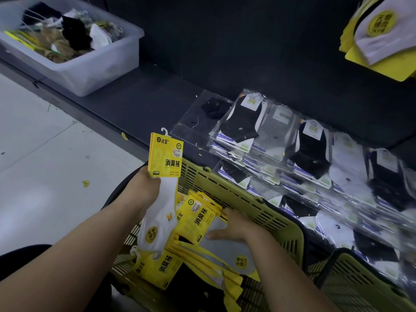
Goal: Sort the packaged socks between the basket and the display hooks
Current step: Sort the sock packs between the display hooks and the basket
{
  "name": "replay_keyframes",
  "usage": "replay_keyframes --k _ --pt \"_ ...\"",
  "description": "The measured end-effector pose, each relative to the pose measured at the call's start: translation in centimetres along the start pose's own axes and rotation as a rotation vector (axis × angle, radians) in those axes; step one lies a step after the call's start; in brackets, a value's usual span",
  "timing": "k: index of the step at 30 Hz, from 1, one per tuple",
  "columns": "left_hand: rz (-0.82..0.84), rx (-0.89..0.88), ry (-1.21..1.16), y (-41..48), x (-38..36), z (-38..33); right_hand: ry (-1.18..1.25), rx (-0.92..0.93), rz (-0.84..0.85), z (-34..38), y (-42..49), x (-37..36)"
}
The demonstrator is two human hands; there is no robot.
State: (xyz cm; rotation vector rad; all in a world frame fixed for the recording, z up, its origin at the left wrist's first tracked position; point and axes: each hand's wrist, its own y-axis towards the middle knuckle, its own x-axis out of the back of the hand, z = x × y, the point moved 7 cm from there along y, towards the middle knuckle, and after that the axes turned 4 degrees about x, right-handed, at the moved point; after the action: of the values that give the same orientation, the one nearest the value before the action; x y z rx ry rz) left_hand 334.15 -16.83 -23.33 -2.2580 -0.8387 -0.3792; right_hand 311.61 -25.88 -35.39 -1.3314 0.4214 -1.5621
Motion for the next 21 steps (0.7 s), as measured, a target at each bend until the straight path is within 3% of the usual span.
replay_keyframes --k 2,6,9,17,21 --pt "0.012 0.001 -0.004 0.0 -0.1 0.0 0.113 -0.023 0.020 -0.4 -0.1 -0.2" --pt "0.016 -0.009 0.002 0.1 -0.1 0.1 -0.025 -0.060 -0.001 -1.3 -0.4 -0.1" --pt "0.017 -0.009 -0.005 0.4 0.0 0.2 0.019 -0.033 -0.028 -2.0 -1.0 -0.7" --pt "-0.023 0.010 -0.125 0.7 0.5 -0.1 0.459 0.128 -0.286 -3.1 -7.1 2.7" --pt "0.035 -0.007 -0.280 -0.2 -0.1 -0.8 0.893 0.231 -0.432 -3.0 -11.0 6.5"
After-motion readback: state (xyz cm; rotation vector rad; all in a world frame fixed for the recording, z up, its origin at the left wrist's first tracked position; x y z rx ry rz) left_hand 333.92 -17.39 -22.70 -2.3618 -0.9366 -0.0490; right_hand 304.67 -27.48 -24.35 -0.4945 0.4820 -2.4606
